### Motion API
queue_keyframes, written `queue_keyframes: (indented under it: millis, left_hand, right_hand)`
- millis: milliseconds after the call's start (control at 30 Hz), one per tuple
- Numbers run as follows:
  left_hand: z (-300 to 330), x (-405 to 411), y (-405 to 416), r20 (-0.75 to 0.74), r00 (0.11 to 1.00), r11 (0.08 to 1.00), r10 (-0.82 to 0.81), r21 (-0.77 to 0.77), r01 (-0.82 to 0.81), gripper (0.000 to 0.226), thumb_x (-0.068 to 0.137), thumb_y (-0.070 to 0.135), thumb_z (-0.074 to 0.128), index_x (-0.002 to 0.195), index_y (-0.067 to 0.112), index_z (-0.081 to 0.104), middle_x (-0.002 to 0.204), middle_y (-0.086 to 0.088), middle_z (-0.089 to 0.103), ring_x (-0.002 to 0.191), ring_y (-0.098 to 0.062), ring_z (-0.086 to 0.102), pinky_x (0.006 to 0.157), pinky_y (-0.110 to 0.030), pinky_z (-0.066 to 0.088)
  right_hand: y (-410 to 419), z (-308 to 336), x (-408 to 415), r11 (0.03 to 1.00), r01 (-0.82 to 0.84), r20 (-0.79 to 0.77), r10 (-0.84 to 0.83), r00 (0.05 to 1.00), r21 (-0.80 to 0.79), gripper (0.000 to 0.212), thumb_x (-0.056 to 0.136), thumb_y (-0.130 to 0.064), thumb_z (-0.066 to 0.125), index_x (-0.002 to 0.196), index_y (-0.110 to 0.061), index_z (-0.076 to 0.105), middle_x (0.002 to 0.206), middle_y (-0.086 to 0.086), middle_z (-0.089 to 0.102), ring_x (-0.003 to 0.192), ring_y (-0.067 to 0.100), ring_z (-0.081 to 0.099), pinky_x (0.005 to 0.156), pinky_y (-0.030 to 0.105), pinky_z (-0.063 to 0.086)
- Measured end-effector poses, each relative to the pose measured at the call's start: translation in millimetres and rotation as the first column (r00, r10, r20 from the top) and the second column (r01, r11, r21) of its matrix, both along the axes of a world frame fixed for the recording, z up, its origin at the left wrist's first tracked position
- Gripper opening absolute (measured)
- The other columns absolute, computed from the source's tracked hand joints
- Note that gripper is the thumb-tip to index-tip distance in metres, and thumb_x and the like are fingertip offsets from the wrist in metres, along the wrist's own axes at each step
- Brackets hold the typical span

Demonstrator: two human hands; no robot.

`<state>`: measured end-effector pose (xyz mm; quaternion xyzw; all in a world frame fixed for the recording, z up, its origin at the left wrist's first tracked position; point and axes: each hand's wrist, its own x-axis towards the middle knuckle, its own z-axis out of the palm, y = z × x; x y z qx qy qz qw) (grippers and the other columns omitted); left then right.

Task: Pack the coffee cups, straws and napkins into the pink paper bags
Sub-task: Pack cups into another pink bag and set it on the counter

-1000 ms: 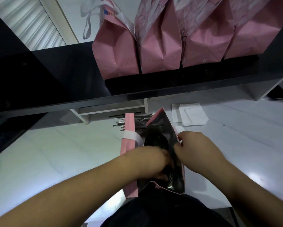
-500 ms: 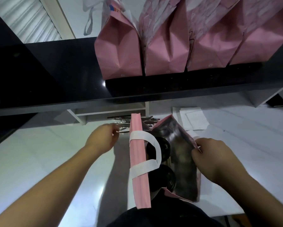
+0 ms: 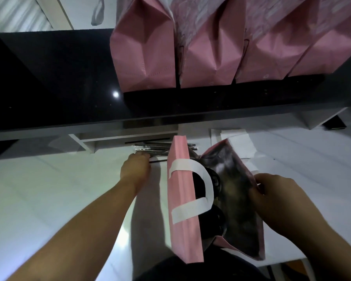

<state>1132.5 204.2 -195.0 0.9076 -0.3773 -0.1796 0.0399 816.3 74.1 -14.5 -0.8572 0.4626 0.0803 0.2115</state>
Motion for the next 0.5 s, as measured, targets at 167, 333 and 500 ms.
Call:
queue_keyframes:
  millis: [167, 333, 500]
  left_hand:
    - [-9, 5, 4, 0.036, 0.999, 0.999, -0.04, -0.018, 0.04, 0.036, 0.097, 0.005, 0.051, 0.123, 0.016, 0.073, 0.126, -0.01, 0.064, 0.116, -0.032, 0.059, 0.094, -0.04, 0.052]
    - [-4, 8, 6, -0.028, 0.997, 0.997, -0.07, -0.014, 0.07, 0.028, 0.096, 0.007, 0.052, 0.111, 0.017, 0.073, 0.116, -0.009, 0.069, 0.108, -0.03, 0.064, 0.091, -0.04, 0.055]
    - [1, 10, 4, -0.077, 0.991, 0.994, -0.108, 0.013, 0.109, 0.018, 0.101, 0.02, 0.052, 0.111, 0.019, 0.068, 0.117, -0.009, 0.069, 0.106, -0.032, 0.064, 0.088, -0.037, 0.054]
  right_hand:
    - [3, 0, 0, 1.0, 0.026, -0.003, -0.026, 1.0, -0.002, 0.023, 0.099, -0.032, 0.051, 0.095, -0.028, 0.074, 0.071, -0.011, 0.069, 0.059, 0.007, 0.061, 0.048, 0.021, 0.038]
    - [3, 0, 2, 0.999, 0.04, -0.006, -0.04, 0.999, 0.0, 0.023, 0.099, -0.031, 0.051, 0.094, -0.026, 0.073, 0.071, -0.008, 0.069, 0.061, 0.009, 0.061, 0.05, 0.025, 0.044]
    - [4, -2, 1, 0.999, 0.033, 0.003, -0.033, 0.999, 0.004, 0.022, 0.1, -0.031, 0.052, 0.096, -0.024, 0.073, 0.076, -0.006, 0.071, 0.064, 0.01, 0.063, 0.053, 0.024, 0.047]
